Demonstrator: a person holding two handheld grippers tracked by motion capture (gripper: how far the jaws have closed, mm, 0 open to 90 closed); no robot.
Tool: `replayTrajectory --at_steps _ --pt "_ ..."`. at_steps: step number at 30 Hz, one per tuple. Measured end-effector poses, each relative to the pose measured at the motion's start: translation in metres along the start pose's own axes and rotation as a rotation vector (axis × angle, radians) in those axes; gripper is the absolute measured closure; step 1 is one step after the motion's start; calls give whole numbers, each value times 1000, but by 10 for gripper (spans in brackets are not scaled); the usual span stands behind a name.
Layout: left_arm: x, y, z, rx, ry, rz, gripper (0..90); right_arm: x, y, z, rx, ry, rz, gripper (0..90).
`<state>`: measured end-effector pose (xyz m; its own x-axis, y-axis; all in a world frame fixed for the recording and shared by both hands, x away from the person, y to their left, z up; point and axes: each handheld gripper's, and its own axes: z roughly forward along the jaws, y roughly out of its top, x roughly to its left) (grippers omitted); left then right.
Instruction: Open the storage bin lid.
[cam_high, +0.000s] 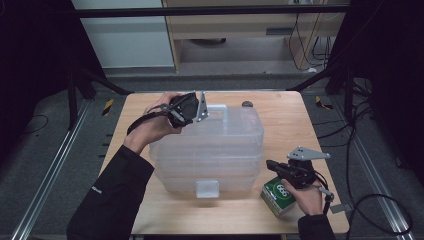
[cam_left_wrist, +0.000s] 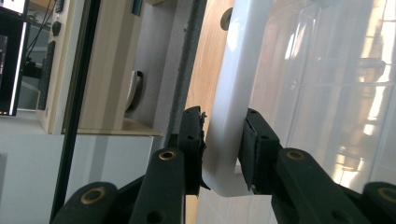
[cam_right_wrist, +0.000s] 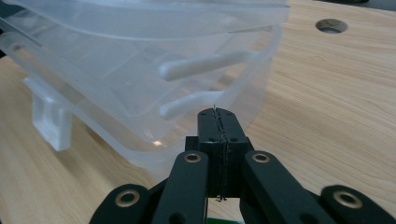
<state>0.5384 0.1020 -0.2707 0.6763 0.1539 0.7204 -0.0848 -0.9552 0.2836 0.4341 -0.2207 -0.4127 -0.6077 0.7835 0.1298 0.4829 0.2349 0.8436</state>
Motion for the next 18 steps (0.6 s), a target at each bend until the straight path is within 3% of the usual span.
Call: replayTrajectory --at_steps 5,18 --pt "3 1 2 2 0 -12 707 4 4 4 -25 46 6 899" --pt "5 -1 3 -8 -20 -28 697 8 16 -1 -124 58 27 900"
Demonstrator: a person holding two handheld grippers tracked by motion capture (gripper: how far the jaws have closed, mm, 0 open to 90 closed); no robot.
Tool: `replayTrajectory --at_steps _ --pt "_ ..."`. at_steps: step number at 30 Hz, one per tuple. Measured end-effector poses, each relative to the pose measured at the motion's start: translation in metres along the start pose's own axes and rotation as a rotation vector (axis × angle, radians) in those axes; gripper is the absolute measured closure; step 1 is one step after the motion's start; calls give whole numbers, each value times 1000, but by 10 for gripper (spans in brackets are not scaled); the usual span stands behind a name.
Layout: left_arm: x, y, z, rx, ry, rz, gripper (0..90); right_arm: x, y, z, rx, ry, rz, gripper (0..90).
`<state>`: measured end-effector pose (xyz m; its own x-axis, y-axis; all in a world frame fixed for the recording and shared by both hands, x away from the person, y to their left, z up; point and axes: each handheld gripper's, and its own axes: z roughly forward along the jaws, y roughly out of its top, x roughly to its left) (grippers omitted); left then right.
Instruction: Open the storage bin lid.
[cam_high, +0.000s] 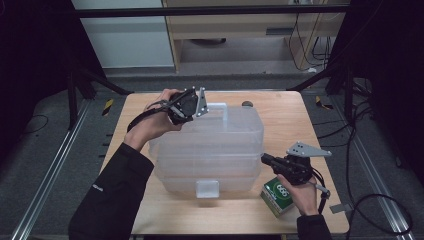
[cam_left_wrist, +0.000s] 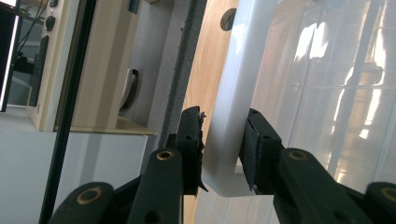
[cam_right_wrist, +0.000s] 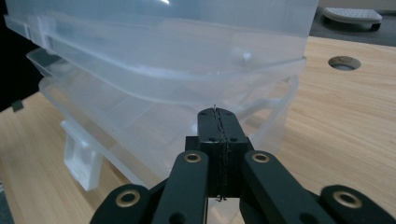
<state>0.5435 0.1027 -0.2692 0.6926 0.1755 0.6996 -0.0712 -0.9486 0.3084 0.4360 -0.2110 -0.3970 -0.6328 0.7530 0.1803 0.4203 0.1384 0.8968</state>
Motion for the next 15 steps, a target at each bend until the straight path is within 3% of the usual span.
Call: replayTrajectory --at_steps 3,5,10,15 --pt "0 -2 -1 -7 -2 -4 678 0 1 0 -11 11 9 900" --pt "0 -5 -2 -21 -9 -43 629 0 1 0 -9 8 11 900" --pt "0 -11 -8 -72 -34 -87 500 0 0 1 -2 8 5 900" --pt "-1 -20 -23 -122 -39 -138 459 0 0 1 0 5 3 900"
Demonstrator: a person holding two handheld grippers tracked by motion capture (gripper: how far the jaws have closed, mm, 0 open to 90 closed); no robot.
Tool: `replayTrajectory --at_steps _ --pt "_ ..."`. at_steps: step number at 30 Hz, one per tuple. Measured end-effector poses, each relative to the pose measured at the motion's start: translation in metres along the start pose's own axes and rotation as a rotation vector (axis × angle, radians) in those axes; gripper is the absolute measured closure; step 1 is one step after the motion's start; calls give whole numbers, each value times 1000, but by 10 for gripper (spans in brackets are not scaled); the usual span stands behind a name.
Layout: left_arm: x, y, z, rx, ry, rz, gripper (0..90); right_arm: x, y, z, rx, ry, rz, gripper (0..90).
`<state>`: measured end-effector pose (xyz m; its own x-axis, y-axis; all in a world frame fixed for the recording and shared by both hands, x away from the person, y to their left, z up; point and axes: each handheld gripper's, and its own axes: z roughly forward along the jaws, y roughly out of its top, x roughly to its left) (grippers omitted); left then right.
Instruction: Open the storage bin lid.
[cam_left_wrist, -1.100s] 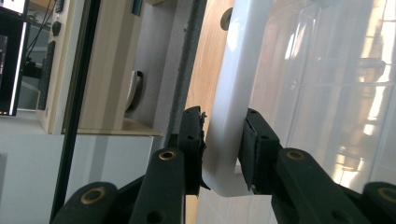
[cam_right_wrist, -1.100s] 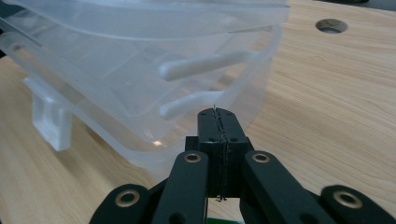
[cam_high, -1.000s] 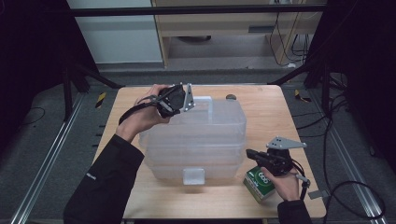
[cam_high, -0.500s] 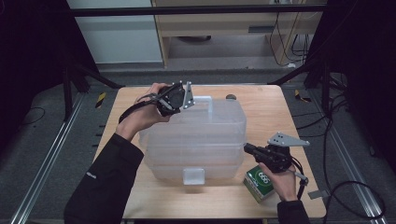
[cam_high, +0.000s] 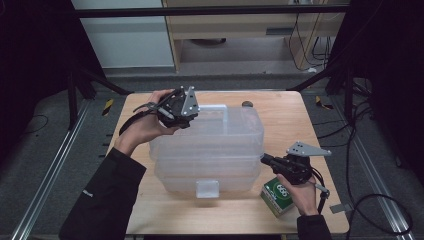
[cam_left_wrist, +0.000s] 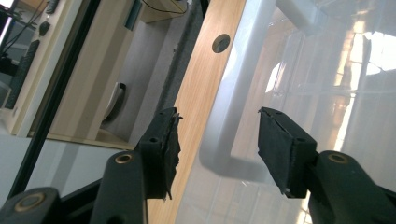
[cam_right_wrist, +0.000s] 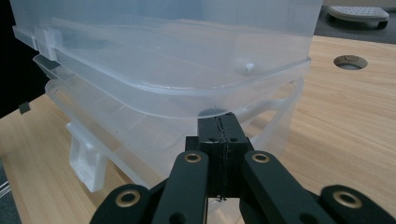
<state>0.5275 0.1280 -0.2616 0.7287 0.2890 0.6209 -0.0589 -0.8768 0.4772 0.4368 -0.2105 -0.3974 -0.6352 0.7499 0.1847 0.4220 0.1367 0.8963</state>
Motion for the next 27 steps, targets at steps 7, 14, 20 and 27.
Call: replayTrajectory --at_steps 7,14,20,27 --pt "2 -20 -22 -65 1 -103 454 1 0 0 9 0 2 900" --pt "5 -47 -36 -102 12 -222 483 1 0 0 17 -3 -5 900" --pt "4 -70 -49 -145 67 -330 528 1 0 0 19 -4 -5 900" --pt "0 -95 -60 -189 116 -488 559 1 0 0 28 -5 -9 900"
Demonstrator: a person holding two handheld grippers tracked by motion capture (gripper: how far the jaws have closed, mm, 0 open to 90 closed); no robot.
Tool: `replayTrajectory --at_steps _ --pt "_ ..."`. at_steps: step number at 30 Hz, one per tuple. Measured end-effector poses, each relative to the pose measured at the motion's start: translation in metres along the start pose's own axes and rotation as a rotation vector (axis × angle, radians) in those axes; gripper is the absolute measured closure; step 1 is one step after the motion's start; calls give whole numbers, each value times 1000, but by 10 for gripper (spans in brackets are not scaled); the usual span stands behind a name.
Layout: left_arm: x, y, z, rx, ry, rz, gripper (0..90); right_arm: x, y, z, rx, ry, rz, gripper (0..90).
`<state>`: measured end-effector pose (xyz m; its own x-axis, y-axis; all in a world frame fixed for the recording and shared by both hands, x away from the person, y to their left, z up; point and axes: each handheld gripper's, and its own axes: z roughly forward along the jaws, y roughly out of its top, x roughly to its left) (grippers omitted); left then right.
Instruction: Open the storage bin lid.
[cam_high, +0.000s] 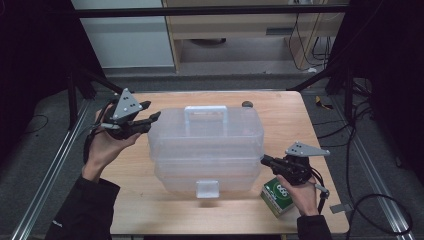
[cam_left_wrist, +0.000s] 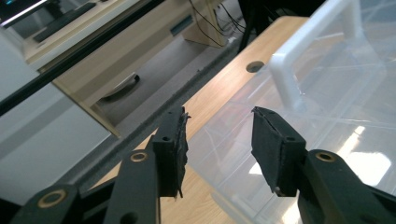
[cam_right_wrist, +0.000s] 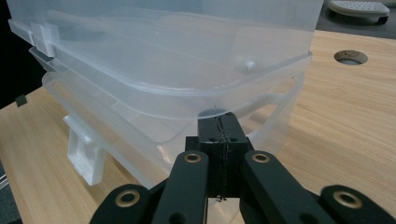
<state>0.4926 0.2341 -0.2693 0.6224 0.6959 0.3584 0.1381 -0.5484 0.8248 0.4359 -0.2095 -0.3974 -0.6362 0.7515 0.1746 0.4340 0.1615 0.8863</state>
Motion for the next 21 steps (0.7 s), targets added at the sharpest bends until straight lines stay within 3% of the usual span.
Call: replayTrajectory --at_steps 1,2,3,4,5,6,7,8,10,13,14,15,19,21 --pt "3 -7 -4 -21 19 -51 563 0 0 0 1 -1 1 900" --pt "3 -7 -4 -21 19 -51 580 0 0 0 1 -1 1 900" --pt "5 -14 -8 -38 45 -97 591 0 0 0 0 -1 1 900" --pt "5 -14 -8 -38 45 -97 600 0 0 0 0 -1 1 900" --pt "7 -23 -12 -52 68 -144 623 0 0 0 1 -2 -1 900" --pt "7 -23 -12 -52 68 -144 634 0 0 0 1 -2 -1 900" --pt "9 -34 -16 -66 90 -184 652 0 0 0 3 -1 -1 900" --pt "9 -34 -16 -66 90 -184 663 0 0 0 3 -1 -1 900" --pt "11 -46 -19 -94 106 -226 682 0 0 0 4 -1 -2 900" --pt "12 -67 -25 -89 122 -287 728 0 0 0 6 -3 -6 900" --pt "12 -82 -29 -84 125 -318 734 0 0 0 8 -2 -7 900" --pt "12 -82 -29 -84 125 -318 743 0 0 0 8 -2 -7 900" --pt "6 -111 -34 -71 134 -369 794 0 0 0 7 0 -5 900" --pt "3 -115 -34 -74 128 -381 802 0 0 0 7 -3 -5 900"
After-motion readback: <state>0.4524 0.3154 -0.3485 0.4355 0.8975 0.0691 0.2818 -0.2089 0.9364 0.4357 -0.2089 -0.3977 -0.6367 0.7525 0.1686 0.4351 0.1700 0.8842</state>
